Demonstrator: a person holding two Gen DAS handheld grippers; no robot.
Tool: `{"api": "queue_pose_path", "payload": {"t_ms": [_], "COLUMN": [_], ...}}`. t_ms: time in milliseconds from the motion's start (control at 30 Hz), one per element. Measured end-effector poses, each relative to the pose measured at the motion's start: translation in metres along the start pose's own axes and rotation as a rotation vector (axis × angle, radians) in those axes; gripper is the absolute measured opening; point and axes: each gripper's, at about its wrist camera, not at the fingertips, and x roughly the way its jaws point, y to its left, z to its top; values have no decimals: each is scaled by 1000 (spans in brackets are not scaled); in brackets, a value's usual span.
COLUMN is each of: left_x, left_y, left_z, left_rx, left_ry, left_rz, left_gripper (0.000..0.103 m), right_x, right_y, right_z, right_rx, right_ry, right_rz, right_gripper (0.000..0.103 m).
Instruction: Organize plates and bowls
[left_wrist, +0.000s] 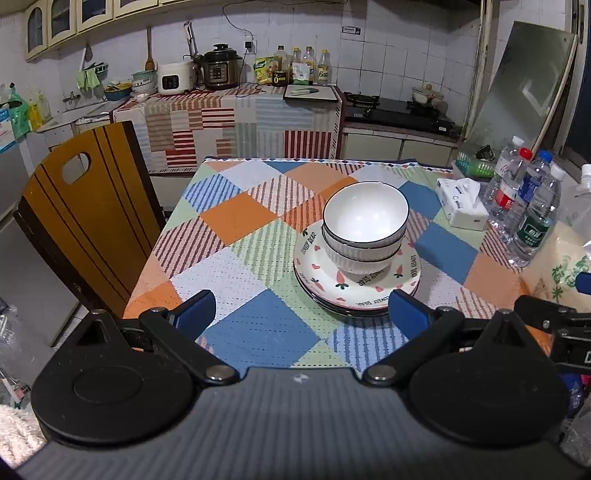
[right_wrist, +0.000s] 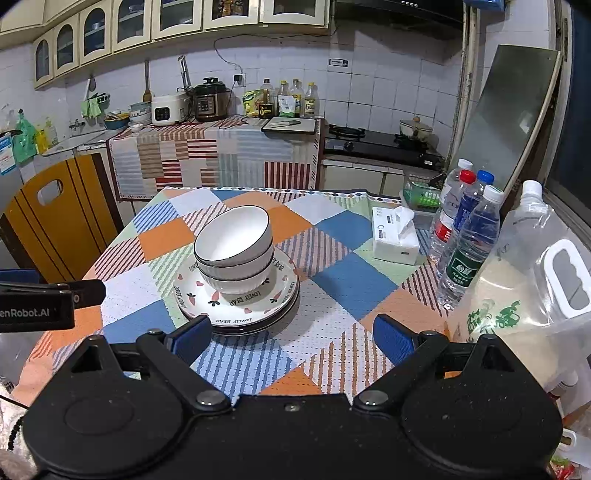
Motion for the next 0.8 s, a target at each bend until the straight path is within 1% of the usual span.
{"api": "queue_pose_path", "payload": {"t_ms": [367,800], "left_x": [-3,0], "left_y": [-3,-3], "left_z": [0,-3], "left_rx": [18,24], "left_ry": [-25,-11], "left_rz": [3,19], "left_gripper": [101,101], "right_x": [-1,2], "right_y": [1,0], "right_z": [-3,-6], "right_rx": [14,17], "right_ry": [4,18], "right_rz": [0,3], "right_gripper": [96,96]}}
